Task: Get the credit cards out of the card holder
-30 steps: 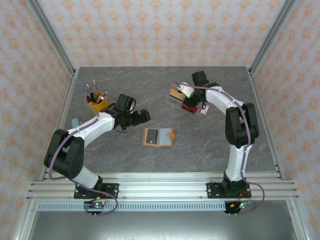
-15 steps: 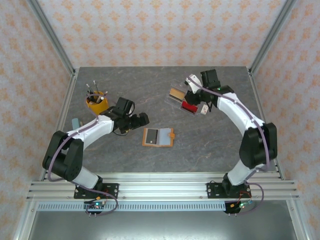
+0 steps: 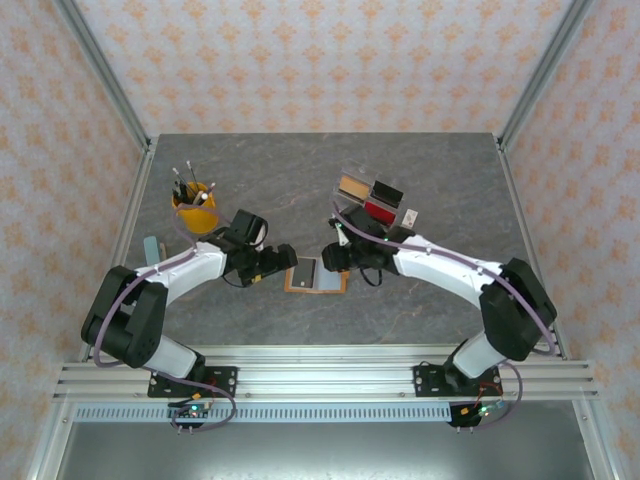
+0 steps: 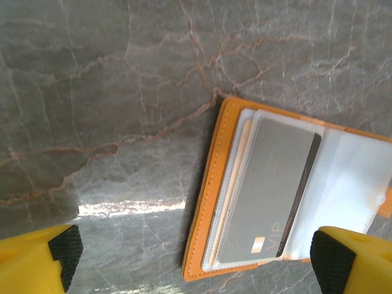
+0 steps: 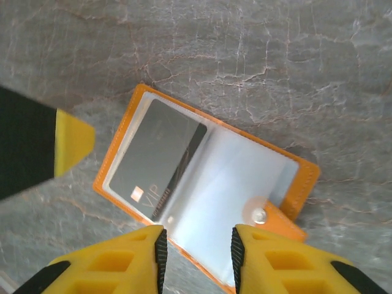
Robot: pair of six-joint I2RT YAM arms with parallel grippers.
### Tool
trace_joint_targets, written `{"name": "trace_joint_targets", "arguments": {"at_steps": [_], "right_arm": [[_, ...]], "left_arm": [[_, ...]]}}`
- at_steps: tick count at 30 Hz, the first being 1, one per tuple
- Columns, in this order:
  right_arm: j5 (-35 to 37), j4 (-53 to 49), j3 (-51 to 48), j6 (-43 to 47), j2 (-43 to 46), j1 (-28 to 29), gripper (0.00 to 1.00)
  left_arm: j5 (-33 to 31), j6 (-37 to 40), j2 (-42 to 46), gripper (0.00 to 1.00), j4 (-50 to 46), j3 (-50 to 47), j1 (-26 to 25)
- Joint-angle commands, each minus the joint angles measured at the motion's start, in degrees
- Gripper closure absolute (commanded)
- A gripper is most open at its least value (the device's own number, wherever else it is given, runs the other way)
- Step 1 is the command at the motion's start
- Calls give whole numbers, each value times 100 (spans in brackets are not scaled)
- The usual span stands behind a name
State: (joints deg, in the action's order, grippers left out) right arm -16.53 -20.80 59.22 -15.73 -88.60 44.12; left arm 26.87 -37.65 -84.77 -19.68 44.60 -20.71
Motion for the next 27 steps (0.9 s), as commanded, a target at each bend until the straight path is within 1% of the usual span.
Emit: {"name": "trace_joint_targets", "arguments": {"at_steps": [1,3,6,7,9,12,14,16,17,21,27], "right_arm": [[550,578,-41,-1624,-329,226,65],[544,628,89,-2047,-643,343,64],[354,901,169,-2613,-1024,410,65],[320,1006,169,-2742,-1128,427,65],[328,1179,174,-2949,-1272,439,67],[455,1191,200,-3122,-1361,431,70],[511,1152,204,-3214,-1411,417,70],[372,1165,228,-3226,-1524,392,72],[318,1170,231,-3234,-1566,379,72],[175,1224,231,-3219,-1669,310,74],[4,1386,145,-3182,-1718,169,78]], "left_arm": [[99,-50,202,5,169,-30,-82],[94,-74,232,6,200,-31,-117],[90,-109,258,14,240,-37,-197],[86,-128,259,18,273,-35,-229],[112,-146,229,32,315,-17,-282],[178,-129,84,45,299,71,-359],[211,-111,-56,50,285,147,-381],[222,-90,-221,57,290,246,-386],[211,-80,-293,58,285,300,-390],[41,-97,-629,70,193,522,-398],[85,-273,-992,80,313,600,-399]]}}
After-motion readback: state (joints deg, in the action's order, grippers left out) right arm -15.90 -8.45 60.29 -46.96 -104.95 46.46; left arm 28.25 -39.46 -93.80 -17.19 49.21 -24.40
